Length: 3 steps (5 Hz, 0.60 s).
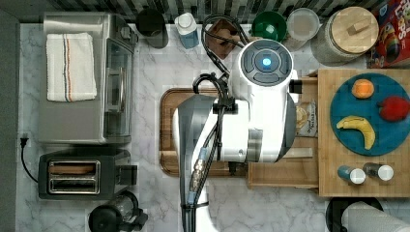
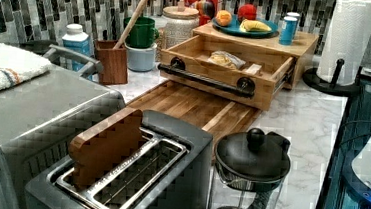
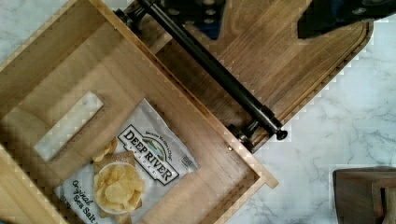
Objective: Close the drawer.
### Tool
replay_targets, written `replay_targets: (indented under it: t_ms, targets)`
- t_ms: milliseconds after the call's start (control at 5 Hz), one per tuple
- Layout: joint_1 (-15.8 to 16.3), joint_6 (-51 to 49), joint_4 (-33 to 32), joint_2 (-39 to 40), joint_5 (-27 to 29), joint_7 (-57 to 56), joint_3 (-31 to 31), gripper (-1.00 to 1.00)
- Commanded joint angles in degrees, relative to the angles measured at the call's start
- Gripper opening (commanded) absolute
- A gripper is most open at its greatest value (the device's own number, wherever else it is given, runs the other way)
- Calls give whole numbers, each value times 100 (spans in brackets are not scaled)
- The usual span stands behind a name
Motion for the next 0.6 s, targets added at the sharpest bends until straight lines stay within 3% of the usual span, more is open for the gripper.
replay_targets:
  t_ms: [200,400,600]
  targets:
    - [-11,6,2,3,-1,-71,11,-100]
    - [-41,-217,132,68,167,-474,53,100]
    - [44,-179,43,-10,335,-829,192,100]
